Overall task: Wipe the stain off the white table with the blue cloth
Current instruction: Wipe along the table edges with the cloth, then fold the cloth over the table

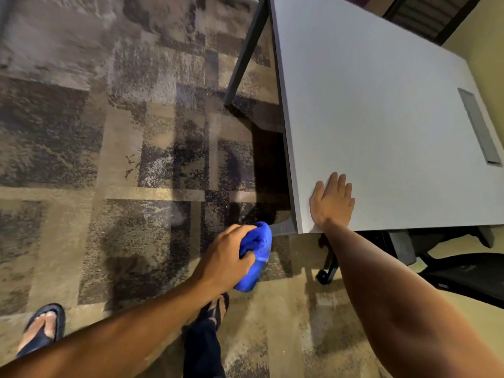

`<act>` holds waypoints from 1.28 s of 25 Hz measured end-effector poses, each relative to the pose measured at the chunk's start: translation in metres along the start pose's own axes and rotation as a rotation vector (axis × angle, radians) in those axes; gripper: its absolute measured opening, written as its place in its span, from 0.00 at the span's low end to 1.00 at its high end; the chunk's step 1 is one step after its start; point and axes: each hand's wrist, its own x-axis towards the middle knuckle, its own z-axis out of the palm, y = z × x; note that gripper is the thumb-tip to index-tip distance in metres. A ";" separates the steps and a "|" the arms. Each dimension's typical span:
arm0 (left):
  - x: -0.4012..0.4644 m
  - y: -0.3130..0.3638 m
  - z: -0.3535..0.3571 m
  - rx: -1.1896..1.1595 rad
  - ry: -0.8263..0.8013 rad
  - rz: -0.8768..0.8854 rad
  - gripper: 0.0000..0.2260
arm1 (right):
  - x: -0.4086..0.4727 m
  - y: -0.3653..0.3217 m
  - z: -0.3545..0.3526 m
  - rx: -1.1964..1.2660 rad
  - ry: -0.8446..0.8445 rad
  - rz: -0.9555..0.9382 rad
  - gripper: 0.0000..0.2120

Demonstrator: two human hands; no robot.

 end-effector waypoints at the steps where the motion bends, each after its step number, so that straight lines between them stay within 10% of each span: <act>1: 0.003 0.006 -0.004 -0.020 0.026 -0.011 0.22 | 0.002 0.002 -0.006 0.005 -0.025 -0.011 0.32; 11: 0.015 0.101 -0.027 -0.247 0.144 -0.281 0.07 | -0.079 0.033 -0.067 0.144 -0.438 -0.100 0.24; 20: 0.030 0.161 -0.040 -0.547 0.056 -0.393 0.12 | -0.163 0.013 -0.119 0.951 -0.155 0.066 0.20; 32: 0.060 0.258 0.019 -0.576 0.079 -0.288 0.12 | -0.110 0.067 -0.198 1.486 -0.419 0.119 0.19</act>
